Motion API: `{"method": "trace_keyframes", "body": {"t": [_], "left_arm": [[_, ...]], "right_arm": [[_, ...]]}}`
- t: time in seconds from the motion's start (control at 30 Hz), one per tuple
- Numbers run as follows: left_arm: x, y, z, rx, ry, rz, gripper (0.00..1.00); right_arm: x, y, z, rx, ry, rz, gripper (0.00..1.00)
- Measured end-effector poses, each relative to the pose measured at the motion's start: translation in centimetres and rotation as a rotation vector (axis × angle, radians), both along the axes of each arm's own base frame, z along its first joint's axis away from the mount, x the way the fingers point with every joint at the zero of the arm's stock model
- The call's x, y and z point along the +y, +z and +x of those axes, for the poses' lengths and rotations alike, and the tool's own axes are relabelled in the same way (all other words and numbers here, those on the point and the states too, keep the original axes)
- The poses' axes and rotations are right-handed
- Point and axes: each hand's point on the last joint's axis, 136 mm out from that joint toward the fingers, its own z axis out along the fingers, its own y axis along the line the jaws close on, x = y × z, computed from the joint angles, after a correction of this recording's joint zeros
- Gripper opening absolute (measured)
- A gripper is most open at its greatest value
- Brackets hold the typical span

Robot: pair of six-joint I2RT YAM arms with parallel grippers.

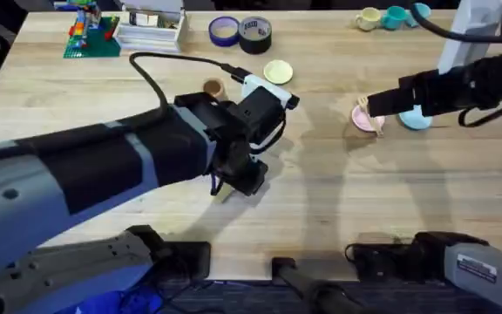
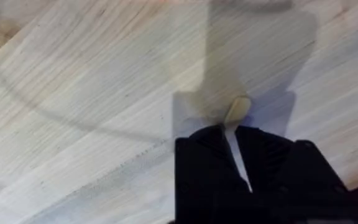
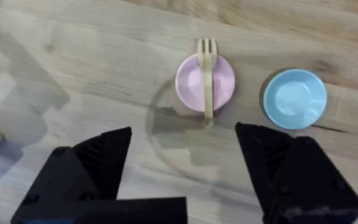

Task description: Pick up a utensil and set it on the pink plate, then put the other utensil in the container.

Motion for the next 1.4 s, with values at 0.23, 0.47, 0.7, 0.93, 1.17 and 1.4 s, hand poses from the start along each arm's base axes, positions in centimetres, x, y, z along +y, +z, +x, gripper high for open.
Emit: {"method": "trace_keyframes", "body": {"t": [0.23,0.47,0.7,0.93,1.17,1.4], "left_arm": [[-0.1,0.0,-0.1,0.003,-0.001,-0.005,0.089],[-0.1,0.0,0.0,0.003,-0.001,-0.005,0.083],[-0.1,0.0,0.0,0.003,-0.001,-0.005,0.069],[0.0,0.1,0.0,-0.001,0.000,-0.001,0.057],[-0.3,1.2,0.8,-0.025,0.002,0.006,0.047],[-1.9,4.2,2.7,-0.086,-0.024,-0.034,0.041]], "right_arm": [[0.0,0.0,0.0,0.000,0.000,0.000,0.997],[0.0,0.0,0.0,0.001,0.000,0.000,0.997],[0.0,0.0,0.0,0.001,0.000,0.000,0.997],[0.0,0.0,0.0,0.001,0.000,0.000,0.996],[0.0,0.0,0.0,0.001,0.000,0.000,0.997],[0.0,0.0,0.0,0.001,0.000,0.000,0.997]]}}
